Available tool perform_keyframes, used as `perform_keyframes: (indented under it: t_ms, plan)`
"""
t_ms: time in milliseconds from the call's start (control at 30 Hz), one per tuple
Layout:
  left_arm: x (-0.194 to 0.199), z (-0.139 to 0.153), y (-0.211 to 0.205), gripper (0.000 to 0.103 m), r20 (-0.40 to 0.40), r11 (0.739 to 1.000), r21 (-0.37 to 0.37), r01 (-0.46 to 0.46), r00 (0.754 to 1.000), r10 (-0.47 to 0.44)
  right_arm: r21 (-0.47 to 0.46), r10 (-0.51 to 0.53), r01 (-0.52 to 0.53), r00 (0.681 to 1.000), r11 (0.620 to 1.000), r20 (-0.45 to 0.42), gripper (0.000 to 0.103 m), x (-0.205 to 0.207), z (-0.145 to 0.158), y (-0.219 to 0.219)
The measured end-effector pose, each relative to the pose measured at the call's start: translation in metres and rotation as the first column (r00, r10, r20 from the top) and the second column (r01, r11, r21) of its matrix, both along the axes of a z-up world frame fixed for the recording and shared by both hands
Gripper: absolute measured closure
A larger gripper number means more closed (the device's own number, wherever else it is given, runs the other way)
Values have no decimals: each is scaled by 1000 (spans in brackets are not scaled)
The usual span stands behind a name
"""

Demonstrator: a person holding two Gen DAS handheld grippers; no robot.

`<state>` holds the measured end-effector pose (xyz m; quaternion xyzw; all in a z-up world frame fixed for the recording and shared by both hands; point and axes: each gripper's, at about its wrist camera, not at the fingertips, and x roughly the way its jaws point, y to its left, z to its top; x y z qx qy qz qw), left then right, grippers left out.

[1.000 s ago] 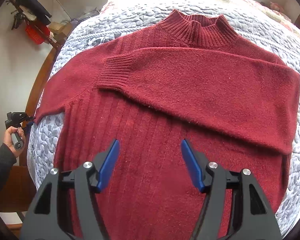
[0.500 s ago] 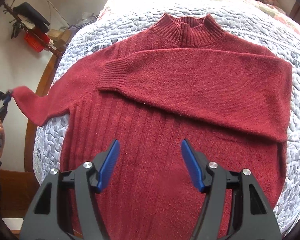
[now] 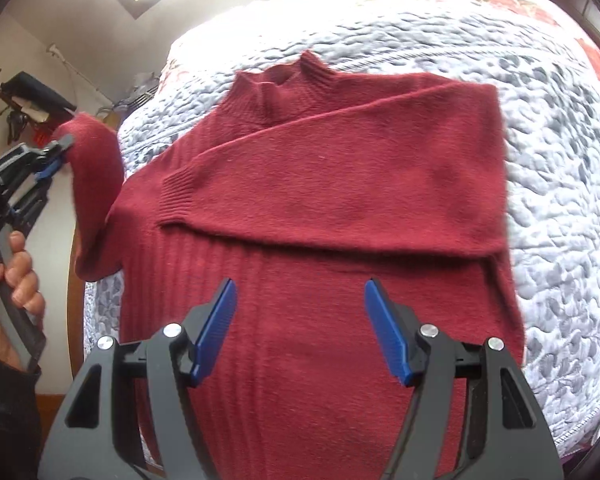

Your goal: Fold small clothes

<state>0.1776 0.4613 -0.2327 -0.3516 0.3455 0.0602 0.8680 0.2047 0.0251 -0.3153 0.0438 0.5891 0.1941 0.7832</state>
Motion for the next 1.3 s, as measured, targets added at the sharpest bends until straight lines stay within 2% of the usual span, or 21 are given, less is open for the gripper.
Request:
perform_keyframes:
  t_ms: [100,200,300,333,367,400,433,500,600,667,767,833,933,1067,1100,1133,1200,1267,1300]
  plan:
    - [23,-38,-39,94,-80,997,-10,78,994,-78,-7,-20,20,1000,1000,-9,37,2,-8,-14]
    - [31,-71,-69,94,-151,991,11,131,980,-128,3,-27,28,999,1000,-17,36,6,-13,-19]
    - [31,-93,-84,92,-202,987,24,159,968,-151,26,-28,28,1000,999,-6,25,17,-11,-17]
    - [30,-99,-87,83,-217,985,19,170,963,-162,41,-22,22,1000,999,-8,19,23,-10,-14]
    - [28,-102,-89,63,-225,985,16,172,960,-164,66,-14,15,1000,998,-17,18,30,-9,-10]
    - [25,-104,-91,51,-225,986,17,167,961,-159,86,-12,14,1000,996,-27,18,38,-8,-6]
    - [21,-104,-91,41,-217,987,25,158,965,-149,109,-6,11,999,994,-40,17,48,-8,-1]
    - [15,-100,-87,39,-213,987,35,155,966,-144,161,0,11,998,987,-70,17,67,-11,11]
    - [3,-90,-75,33,-250,989,52,138,961,-121,249,-5,45,988,968,-157,17,94,-29,30]
    - [-7,-82,-65,25,-265,993,38,112,959,-99,261,-4,57,980,964,-200,22,107,-46,44]
    - [-27,-73,-50,22,-289,996,30,79,955,-67,282,43,30,968,959,-247,25,118,-67,71]
    - [-37,-69,-42,21,-342,996,49,72,938,-51,276,75,-2,964,961,-256,25,121,-77,89]
    - [-51,-62,-28,19,-429,997,40,72,902,-48,264,103,-28,956,964,-275,24,120,-89,108]
    - [-71,-47,-15,14,-473,992,91,90,880,-36,254,131,-64,957,965,-257,24,116,-92,123]
    - [-76,-44,-12,14,-479,990,104,90,877,-29,253,134,-67,957,965,-258,25,116,-91,126]
    - [-80,-42,-9,14,-483,990,109,87,875,-24,257,137,-69,956,964,-258,31,116,-91,130]
    - [-87,-39,-1,14,-500,992,105,73,866,-11,272,144,-69,953,960,-267,45,116,-91,137]
    - [-92,-35,4,14,-511,993,104,62,860,-1,286,153,-68,947,956,-284,66,119,-92,143]
    - [-94,-31,6,14,-517,992,110,61,856,5,287,154,-70,948,955,-280,71,120,-89,146]
